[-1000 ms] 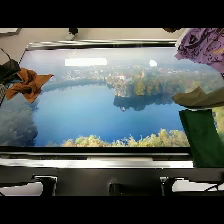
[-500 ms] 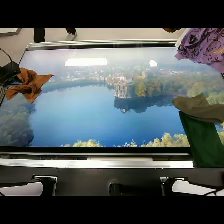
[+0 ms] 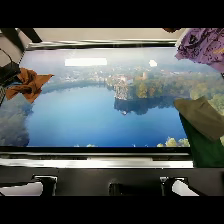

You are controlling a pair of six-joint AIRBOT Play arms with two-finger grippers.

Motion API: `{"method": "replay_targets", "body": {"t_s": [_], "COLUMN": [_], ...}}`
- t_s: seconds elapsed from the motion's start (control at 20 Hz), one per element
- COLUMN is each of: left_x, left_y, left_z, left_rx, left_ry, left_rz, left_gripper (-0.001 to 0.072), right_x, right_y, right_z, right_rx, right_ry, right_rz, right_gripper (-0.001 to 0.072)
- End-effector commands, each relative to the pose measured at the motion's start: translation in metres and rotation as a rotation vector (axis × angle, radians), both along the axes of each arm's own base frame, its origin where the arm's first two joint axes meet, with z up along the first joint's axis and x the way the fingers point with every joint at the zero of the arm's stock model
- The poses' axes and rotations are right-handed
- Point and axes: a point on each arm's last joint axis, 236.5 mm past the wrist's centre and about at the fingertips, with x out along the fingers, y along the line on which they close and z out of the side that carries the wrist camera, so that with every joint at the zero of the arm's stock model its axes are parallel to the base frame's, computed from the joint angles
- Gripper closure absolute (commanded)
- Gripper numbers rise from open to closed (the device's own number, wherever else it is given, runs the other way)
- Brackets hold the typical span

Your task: Fold the clothes and pants, and hang the long-sleeved shirts on hangers.

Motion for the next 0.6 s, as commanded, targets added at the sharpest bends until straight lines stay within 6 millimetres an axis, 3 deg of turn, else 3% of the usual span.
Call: {"method": "replay_targets", "body": {"t_s": [0.0, 0.2, 0.55], "left_x": [0.0, 0.0, 0.0], "left_y": [0.0, 0.0, 0.0], "left_z": [0.0, 0.0, 0.0], "left_rx": [0.001, 0.0, 0.001], "left_ry": [0.0, 0.0, 0.0], "left_rz": [0.0, 0.0, 0.0], "left_gripper": [0.0689, 0.0689, 0.0689], "right_x": [-0.032, -0.065, -0.082], "right_y": [0.004, 0.013, 0.003], "right_z": [-0.026, -0.053, -0.075], "right_rx": [-0.007, 0.005, -0.048], "right_ry": [0.098, 0.211, 0.274], "right_rz": [-0.01, -0.019, -0.002], "right_gripper": [0.0679, 0.0679, 0.0679]}}
